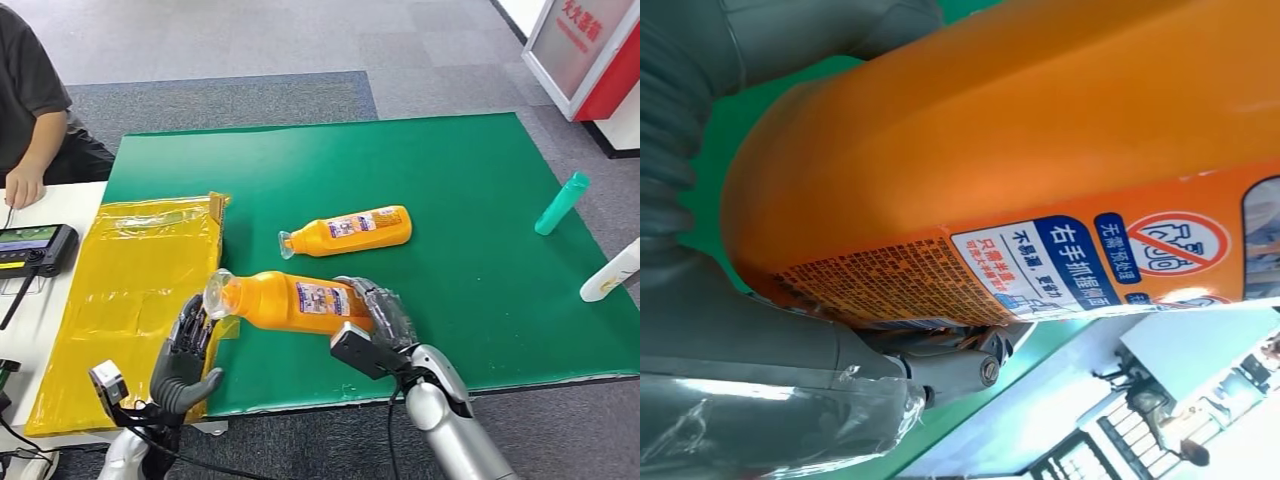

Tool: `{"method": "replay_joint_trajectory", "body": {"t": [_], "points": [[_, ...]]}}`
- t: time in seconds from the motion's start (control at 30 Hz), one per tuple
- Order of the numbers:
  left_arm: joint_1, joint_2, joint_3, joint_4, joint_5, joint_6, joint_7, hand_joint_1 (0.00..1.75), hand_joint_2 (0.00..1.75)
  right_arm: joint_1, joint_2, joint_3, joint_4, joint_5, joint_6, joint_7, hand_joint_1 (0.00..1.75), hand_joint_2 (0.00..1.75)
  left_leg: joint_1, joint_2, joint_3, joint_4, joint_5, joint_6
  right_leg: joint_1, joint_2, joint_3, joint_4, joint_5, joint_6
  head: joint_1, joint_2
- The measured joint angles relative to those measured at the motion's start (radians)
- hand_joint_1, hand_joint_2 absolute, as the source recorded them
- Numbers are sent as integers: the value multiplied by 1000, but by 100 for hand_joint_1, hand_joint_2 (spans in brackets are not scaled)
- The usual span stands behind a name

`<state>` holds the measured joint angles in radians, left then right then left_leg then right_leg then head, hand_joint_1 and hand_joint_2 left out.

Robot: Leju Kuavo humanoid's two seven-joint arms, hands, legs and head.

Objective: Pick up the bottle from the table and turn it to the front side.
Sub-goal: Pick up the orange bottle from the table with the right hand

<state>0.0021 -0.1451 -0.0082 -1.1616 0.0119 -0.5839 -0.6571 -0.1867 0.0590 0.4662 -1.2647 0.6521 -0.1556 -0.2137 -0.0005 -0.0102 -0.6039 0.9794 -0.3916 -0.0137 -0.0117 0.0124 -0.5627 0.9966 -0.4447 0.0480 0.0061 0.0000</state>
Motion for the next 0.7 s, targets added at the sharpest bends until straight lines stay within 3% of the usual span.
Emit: {"method": "replay_joint_trajectory", "body": {"t": [0.3, 0.7], "points": [[-34, 0, -64, 0, 86, -65, 38, 0, 175, -5, 69, 10, 78, 49, -66, -4, 175, 175, 0, 0, 0, 0, 0, 0, 0, 0, 0, 0, 0, 0, 0, 0], [-42, -1, -110, -12, 93, -40, 64, 0, 175, -16, 103, 29, 153, 118, -126, 13, 175, 175, 0, 0, 0, 0, 0, 0, 0, 0, 0, 0, 0, 0, 0, 0]]}}
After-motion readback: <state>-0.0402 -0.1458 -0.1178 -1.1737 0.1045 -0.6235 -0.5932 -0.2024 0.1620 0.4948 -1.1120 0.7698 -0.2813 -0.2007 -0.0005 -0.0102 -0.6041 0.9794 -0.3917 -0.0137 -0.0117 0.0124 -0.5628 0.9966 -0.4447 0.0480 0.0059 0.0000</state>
